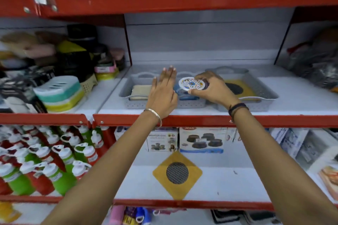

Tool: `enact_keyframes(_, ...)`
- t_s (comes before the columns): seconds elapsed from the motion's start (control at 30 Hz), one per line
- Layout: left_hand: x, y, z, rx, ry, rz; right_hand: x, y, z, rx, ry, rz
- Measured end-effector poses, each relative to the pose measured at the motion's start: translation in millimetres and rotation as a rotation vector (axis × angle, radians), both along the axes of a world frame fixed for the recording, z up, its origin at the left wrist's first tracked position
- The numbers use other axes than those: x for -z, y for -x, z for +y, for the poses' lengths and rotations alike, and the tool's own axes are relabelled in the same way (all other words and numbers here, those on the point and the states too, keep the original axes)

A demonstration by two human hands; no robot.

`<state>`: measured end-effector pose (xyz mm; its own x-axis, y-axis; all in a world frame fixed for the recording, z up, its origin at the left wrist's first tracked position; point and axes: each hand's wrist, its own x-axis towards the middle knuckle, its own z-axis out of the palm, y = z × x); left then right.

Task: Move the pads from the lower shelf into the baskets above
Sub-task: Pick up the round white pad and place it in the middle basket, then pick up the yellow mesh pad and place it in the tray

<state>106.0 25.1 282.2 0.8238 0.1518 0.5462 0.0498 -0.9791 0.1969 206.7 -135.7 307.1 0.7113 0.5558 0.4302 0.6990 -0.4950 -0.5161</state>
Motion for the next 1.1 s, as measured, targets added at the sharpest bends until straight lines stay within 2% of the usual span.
enact_keyframes(0.07,-4,-16,7,0.006,-0.042,0.129,0,-12,14,0.052,0.115,0.042)
enact_keyframes(0.2,-1,-38,15,0.070,-0.054,0.237,6,-28,29,0.077,0.237,0.140)
enact_keyframes(0.33,-6,-46,11,0.017,-0.068,0.378,12,-40,31,0.055,0.354,0.107)
enact_keyframes(0.43,-10,-45,8,-0.009,-0.090,0.443,12,-36,32,0.070,0.368,0.089)
enact_keyframes(0.53,-10,-38,10,0.038,-0.069,0.308,10,-23,26,0.086,0.203,-0.014)
enact_keyframes(0.7,15,16,-4,0.196,0.122,-0.241,16,35,0,-0.057,-0.411,-0.225)
enact_keyframes(0.77,42,47,-12,0.285,0.174,-0.360,33,64,-10,-0.084,-0.514,-0.225)
enact_keyframes(0.83,76,73,-19,0.310,0.186,-0.389,57,88,-20,-0.103,-0.552,-0.235)
enact_keyframes(0.93,132,98,-22,0.284,0.241,-0.249,104,104,-30,-0.099,-0.505,-0.134)
enact_keyframes(1.1,228,117,-11,0.085,0.420,0.223,195,107,-40,0.006,-0.266,0.209)
